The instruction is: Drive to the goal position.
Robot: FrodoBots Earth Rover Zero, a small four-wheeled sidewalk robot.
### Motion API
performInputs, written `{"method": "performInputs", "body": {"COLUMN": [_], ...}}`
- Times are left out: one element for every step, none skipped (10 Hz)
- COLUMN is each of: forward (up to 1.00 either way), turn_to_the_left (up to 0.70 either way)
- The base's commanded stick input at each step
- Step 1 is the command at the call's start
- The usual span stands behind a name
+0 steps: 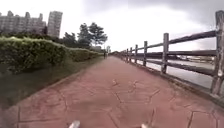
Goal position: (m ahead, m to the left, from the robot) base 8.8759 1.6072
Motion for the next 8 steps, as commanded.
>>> {"method": "performInputs", "body": {"forward": [0.7,0.7,0.7,0.7,0.7,0.7,0.7,0.7], "turn_to_the_left": [0.0,0.0,0.0,0.0,0.0,0.0,0.0,0.0]}}
